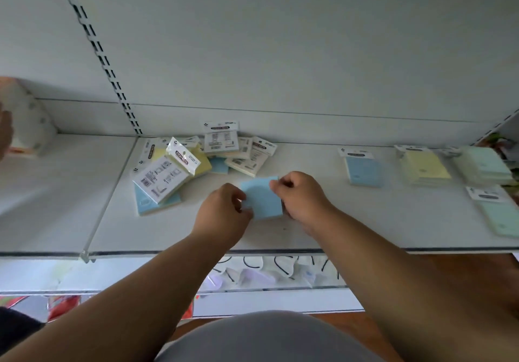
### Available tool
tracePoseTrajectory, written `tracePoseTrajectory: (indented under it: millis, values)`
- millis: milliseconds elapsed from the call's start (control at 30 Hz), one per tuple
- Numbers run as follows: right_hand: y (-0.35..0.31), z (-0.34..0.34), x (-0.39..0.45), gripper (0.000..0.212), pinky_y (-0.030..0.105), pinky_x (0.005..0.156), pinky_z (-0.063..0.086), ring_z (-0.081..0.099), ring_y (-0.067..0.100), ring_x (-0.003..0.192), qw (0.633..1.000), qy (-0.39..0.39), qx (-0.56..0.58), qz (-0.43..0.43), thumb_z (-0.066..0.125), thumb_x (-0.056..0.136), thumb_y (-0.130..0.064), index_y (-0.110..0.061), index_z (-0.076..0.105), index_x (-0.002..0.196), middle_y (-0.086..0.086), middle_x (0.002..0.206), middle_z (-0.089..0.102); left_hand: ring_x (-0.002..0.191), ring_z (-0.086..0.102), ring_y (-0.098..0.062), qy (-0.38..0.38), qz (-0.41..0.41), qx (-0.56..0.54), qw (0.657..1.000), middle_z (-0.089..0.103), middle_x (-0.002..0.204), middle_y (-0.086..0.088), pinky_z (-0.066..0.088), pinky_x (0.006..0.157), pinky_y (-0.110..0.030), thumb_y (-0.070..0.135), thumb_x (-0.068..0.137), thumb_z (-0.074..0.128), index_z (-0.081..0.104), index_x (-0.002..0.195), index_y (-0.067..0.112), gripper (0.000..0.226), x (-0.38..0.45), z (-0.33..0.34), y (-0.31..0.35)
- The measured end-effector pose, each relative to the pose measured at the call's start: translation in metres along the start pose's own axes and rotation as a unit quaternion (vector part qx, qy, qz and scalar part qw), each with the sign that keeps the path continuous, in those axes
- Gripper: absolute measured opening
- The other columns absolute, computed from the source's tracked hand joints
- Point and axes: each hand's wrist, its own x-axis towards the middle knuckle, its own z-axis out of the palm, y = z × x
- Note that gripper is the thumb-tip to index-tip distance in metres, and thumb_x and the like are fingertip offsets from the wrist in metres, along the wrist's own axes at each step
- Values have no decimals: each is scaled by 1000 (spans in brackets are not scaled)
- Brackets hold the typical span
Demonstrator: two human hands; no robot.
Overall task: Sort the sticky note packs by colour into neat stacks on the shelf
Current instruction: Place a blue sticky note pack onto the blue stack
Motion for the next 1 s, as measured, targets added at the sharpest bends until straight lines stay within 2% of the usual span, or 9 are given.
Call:
tracePoseTrajectory:
  millis: [100,233,333,400,500,600,700,800,1000]
  values:
    - [19,-33,-1,18,36,66,45,57,23,72,1000,14,8,5,69,81,-34,-21,60,89,6,86,64,73,62,-5,-35,37,5,999,59,96,8,38,59,-15,23,72,74,61,96,26,28,1,16,20]
    - [46,-87,-1,17,38,65,49,55,18,64,997,72,-17,12,71,75,-32,-24,59,83,-1,77,62,64,58,9,-64,86,-5,994,56,101,10,36,56,-1,18,72,72,61,94,31,27,0,58,56]
    - [59,-130,12,16,41,75,55,63,20,76,991,124,-52,-2,71,78,-31,-23,60,85,-3,82,65,69,58,6,-73,113,-28,990,53,106,9,37,59,3,13,72,71,64,102,26,33,4,94,91]
    - [62,-158,27,18,37,78,53,64,21,86,985,146,-90,-8,69,80,-31,-21,63,93,-1,92,68,70,58,3,-75,118,-37,989,51,110,8,38,57,3,10,73,70,64,108,23,38,12,117,116]
    - [59,-192,56,20,33,81,50,63,24,93,974,164,-153,-9,67,81,-30,-18,66,97,3,101,69,75,60,-3,-63,127,-14,990,49,116,4,40,64,-3,6,75,66,62,114,21,43,28,147,148]
    - [54,-213,82,12,28,66,41,60,29,80,963,156,-220,-9,65,80,-28,-16,65,79,7,87,67,88,63,-13,-46,124,35,991,50,119,-1,50,81,-22,7,78,64,60,119,20,43,45,167,172]
    - [59,-218,101,25,27,70,38,62,30,94,957,133,-257,11,66,81,-29,-11,62,98,9,103,67,99,61,-24,-36,106,91,990,52,119,-6,48,91,-31,8,79,62,60,121,19,44,55,181,180]
    - [69,-217,101,42,30,73,39,60,33,105,944,131,-304,10,69,80,-32,-9,53,111,13,113,64,105,56,-28,-31,90,125,988,53,118,-9,46,91,-32,8,80,60,62,121,18,42,52,187,179]
    - [60,-192,79,17,28,63,34,58,28,82,948,121,-265,-132,60,83,-30,-15,54,89,3,84,59,98,61,-20,29,74,68,994,55,120,-3,51,87,-32,9,80,63,62,119,22,42,22,171,157]
